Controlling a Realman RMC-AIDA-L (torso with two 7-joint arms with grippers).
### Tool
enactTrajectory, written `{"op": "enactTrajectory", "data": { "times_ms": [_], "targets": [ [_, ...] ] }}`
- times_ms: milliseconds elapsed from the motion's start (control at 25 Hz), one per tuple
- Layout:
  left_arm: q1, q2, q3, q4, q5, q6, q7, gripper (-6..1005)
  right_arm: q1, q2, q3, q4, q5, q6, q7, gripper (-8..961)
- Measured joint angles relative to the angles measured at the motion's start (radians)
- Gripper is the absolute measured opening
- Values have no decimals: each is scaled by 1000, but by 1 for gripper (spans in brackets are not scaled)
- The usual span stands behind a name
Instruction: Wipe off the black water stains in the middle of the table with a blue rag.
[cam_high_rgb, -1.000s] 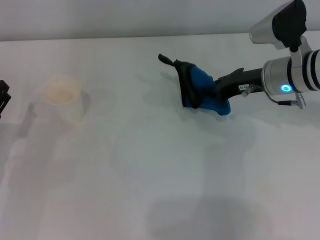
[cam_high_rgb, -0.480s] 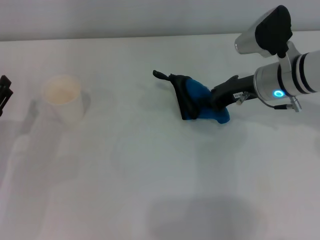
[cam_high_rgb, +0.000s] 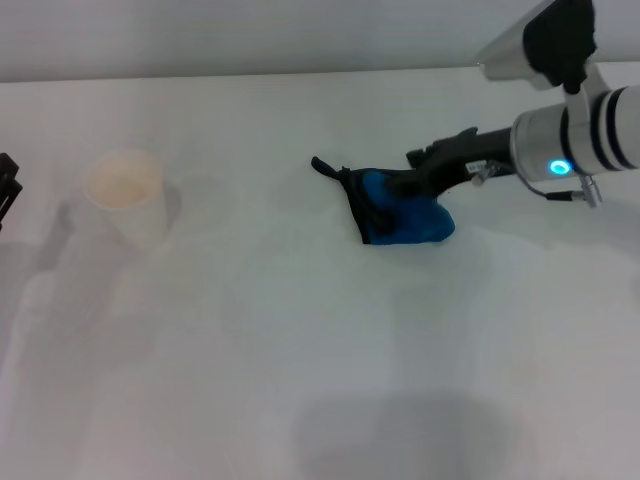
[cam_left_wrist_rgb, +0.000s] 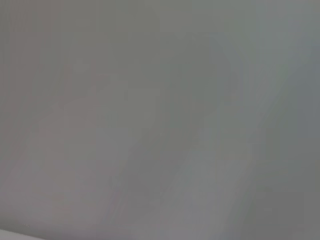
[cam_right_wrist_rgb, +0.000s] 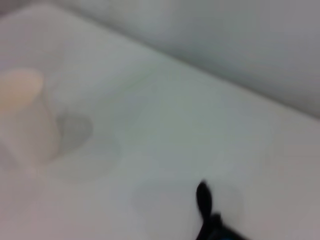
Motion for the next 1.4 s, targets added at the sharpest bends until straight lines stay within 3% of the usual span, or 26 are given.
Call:
{"op": "enactTrajectory", "data": {
  "times_ms": [160, 240, 280, 320, 400, 600, 720, 880, 1120, 1400],
  "targets": [
    [-2, 1, 1, 1, 1, 0, 0, 876, -37, 0, 87, 4, 150, -14, -77, 636],
    [-5, 1, 2, 1, 1, 1, -4, 876, -58, 0, 161, 48, 308, -8, -158, 674],
    [-5, 1, 2, 1, 2, 1, -11, 876, -71, -1, 234, 131, 493, 15, -255, 693],
    [-5, 1, 2, 1, 2, 1, -21, 876, -71, -1, 234, 131, 493, 15, -255, 712],
    [-6, 2, 3, 1, 2, 0, -40, 876, -80, -1, 312, 235, 684, 46, -368, 750],
    [-6, 4, 3, 1, 2, 8, -49, 876, -103, 0, 554, 495, 1011, 100, -664, 845],
    [-6, 4, 3, 1, 3, 10, -48, 876, -113, 2, 680, 586, 1059, 118, -901, 854],
    [-6, 4, 3, 1, 3, 23, -47, 876, -110, 5, 774, 702, 1066, 87, -1287, 854],
    [-24, 4, 3, 2, 3, 50, -46, 877, -97, 10, 852, 772, 1071, 9, -1486, 854],
    [-29, 4, 3, 2, 3, 75, -51, 877, -91, 11, 924, 811, 1072, 32, -1525, 854]
  ]
}}
